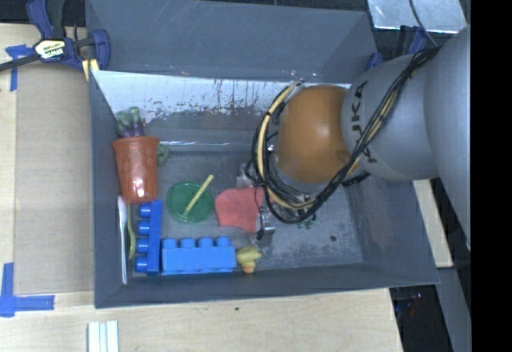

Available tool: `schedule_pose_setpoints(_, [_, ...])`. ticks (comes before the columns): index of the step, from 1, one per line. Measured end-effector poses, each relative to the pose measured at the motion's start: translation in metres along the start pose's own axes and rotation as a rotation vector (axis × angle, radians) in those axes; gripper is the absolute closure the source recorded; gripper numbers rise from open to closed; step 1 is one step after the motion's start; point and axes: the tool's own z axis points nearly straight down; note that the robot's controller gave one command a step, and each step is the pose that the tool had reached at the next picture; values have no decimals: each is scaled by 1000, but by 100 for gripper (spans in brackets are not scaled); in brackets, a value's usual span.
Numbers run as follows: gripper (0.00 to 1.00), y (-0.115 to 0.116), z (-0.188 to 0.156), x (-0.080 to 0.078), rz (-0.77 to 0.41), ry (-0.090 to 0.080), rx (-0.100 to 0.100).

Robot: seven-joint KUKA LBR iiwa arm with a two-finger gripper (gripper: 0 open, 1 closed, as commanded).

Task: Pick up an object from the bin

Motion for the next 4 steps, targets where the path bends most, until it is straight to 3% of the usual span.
schedule_pose_setpoints(1, [100,-23,-2,-25,90,5,4])
schedule_pose_setpoints(2, [100,-22,-2,-25,90,5,4])
schedule_pose_setpoints(4, [100,-30,-142,-37,71,12,4])
